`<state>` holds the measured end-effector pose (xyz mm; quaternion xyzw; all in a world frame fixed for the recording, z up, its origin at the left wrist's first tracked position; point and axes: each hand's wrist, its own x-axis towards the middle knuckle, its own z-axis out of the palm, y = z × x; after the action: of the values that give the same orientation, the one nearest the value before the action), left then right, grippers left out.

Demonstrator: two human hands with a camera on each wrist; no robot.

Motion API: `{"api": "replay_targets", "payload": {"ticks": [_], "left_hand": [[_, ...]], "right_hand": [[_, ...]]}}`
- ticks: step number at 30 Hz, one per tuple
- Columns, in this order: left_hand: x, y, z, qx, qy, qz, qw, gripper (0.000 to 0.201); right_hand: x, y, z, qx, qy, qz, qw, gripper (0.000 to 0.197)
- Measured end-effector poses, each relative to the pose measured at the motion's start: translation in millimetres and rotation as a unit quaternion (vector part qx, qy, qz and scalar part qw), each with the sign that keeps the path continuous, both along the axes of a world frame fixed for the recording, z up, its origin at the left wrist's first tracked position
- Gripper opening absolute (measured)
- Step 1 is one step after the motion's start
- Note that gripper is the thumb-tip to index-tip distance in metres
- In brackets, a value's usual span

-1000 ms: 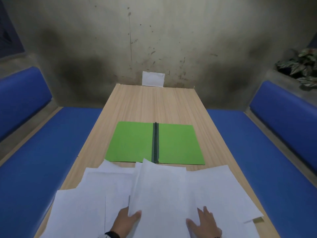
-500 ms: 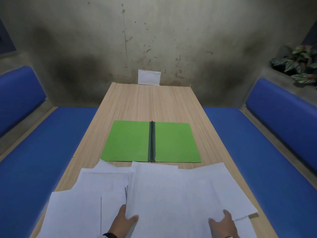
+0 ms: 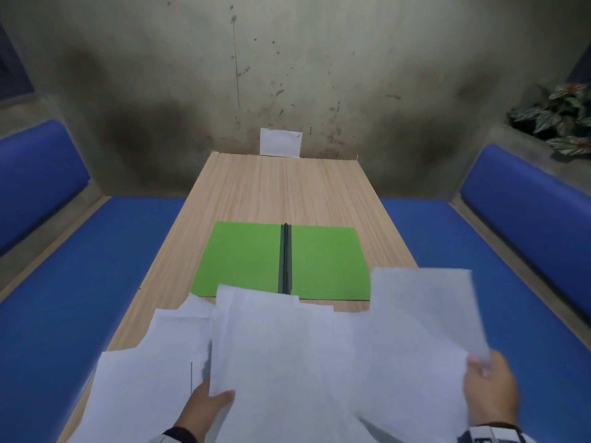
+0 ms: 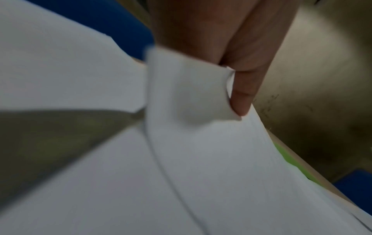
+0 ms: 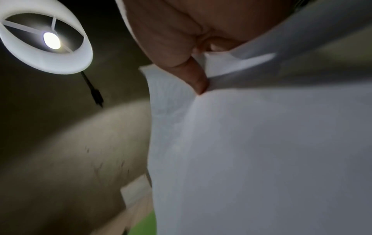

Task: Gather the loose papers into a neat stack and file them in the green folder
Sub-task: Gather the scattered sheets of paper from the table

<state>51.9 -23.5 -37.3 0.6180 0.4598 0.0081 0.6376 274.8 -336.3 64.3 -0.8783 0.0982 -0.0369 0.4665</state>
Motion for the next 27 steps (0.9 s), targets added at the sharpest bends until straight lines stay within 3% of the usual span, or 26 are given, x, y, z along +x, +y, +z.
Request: {"api": "replay_targets", "payload": {"ticks": [3,5,7,10,14,17,21,24,27], "left_hand": [[-6,8,8,0.018,-0.031,0.018,0.999,0.053],[-8,11,13,0.028,-0.049,0.02,0.998,0.056],[-7,10,21,0.027,-0.056,0.002,0.998,0.058],[0,2,32,-0.002,-0.093,-0.017,0.996,0.044],[12,-14,47,-0.043,-0.135,-0.05,0.989,0.057],[17,-23,63,-0.048,-0.195,-0.03,0.979,0.077],[14,-33,87,-0.049,-0.271,0.05,0.96,0.039],[12,-30,83,0.024,-0.248,0.005,0.968,0.064],[11,-22,82,0.07,-0.207,0.024,0.976,0.02]], "right_hand": [[11,-12,18,0.038,-0.004,-0.039,0.999,0.015],[15,-10,19,0.069,0.002,-0.02,0.997,0.022],[9,4,13,0.115,0.018,0.014,0.993,0.027],[-8,36,-13,0.187,0.08,0.097,0.974,0.018],[-34,73,-45,0.245,0.141,0.184,0.941,0.034],[-44,89,-52,0.256,0.183,0.2,0.928,0.026],[-41,92,-51,0.269,0.158,0.224,0.923,0.037],[-45,97,-28,0.333,0.127,0.251,0.9,0.033],[-50,98,-7,0.391,0.106,0.289,0.867,0.062]]}}
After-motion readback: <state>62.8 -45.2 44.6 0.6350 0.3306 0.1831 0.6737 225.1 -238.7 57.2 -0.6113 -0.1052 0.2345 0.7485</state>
